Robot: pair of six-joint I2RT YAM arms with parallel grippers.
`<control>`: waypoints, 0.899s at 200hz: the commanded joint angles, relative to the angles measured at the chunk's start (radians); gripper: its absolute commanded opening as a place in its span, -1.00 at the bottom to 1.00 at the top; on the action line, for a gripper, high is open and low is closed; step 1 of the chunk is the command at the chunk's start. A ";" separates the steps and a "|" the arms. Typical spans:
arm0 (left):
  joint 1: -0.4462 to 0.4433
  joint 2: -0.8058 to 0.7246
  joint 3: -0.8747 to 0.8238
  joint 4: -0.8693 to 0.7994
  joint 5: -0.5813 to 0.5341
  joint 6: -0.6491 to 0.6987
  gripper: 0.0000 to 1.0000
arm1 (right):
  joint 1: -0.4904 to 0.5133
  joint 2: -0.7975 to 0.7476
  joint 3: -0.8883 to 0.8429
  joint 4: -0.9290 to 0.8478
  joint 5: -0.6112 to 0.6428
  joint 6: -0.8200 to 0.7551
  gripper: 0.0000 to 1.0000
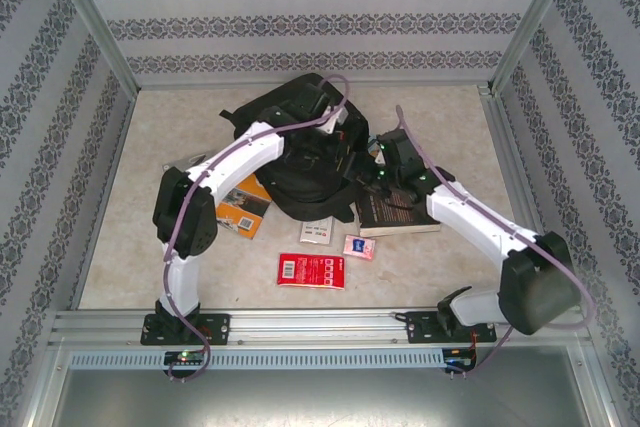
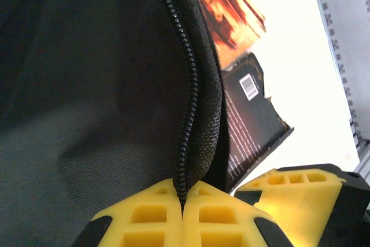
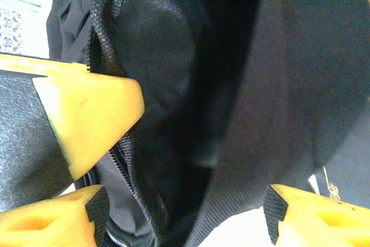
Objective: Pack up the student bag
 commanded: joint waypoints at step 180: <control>0.184 -0.127 0.356 -0.155 -0.184 0.078 -1.00 | -0.106 0.370 0.522 -0.071 -0.056 -0.230 -0.81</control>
